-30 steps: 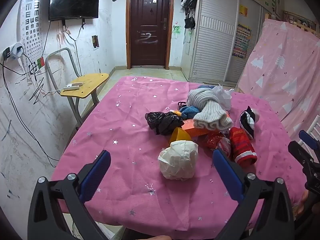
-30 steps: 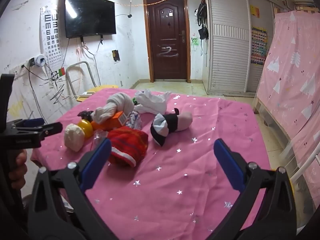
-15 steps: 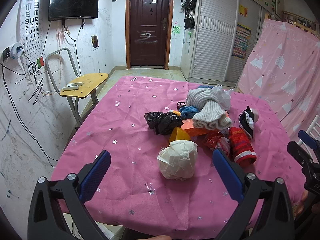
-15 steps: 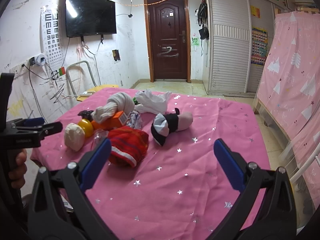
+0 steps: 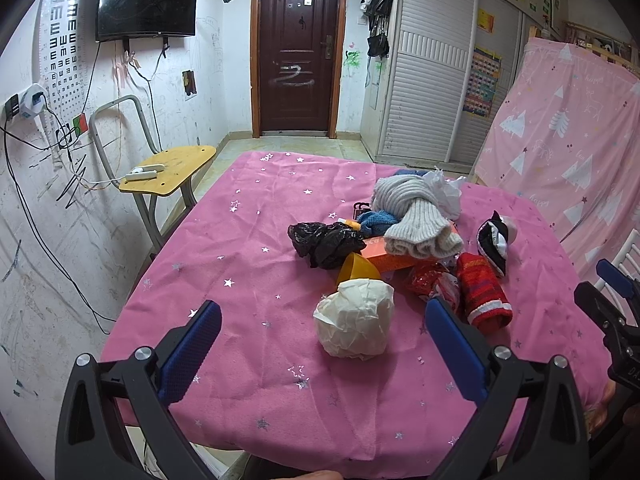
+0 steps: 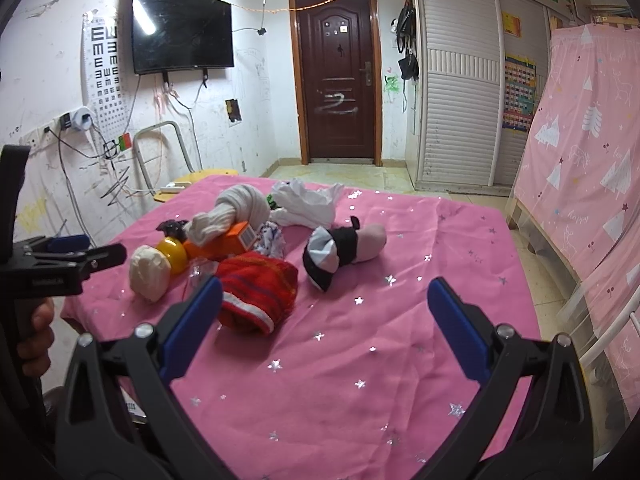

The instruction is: Collect trash

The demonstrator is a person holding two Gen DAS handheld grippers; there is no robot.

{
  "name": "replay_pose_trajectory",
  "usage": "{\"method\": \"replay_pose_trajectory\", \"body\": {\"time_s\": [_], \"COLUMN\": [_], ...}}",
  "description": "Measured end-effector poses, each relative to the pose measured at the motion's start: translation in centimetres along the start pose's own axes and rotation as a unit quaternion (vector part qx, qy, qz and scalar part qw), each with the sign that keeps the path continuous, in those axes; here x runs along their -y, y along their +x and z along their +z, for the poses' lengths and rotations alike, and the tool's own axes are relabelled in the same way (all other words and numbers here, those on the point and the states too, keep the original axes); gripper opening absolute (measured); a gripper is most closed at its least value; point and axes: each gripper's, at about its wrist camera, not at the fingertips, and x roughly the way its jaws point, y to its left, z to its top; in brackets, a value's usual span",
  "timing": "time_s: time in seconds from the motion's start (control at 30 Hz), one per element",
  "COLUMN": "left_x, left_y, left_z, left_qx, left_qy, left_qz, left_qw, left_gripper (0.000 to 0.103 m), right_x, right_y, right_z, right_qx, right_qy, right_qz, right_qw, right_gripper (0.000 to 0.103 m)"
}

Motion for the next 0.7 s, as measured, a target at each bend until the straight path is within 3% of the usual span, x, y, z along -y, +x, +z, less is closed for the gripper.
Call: {"method": "replay_pose_trajectory", "body": {"time_s": [0.7], "left_x": [-0.01], "left_y": [-0.02], "left_z": [0.00], "left_qx": [-0.001], "left_qy": [0.000], "left_qz": [0.000], "left_qw": [1.0000], "left_gripper": [0.095], "right_x": [-0.03], "right_y": [-0.03], "right_z": [-0.02], "right_qx": [0.000], "right_qy": [-0.001], "right_qz": [0.000], "right_qw": [1.000], "right_gripper": [0.099]}}
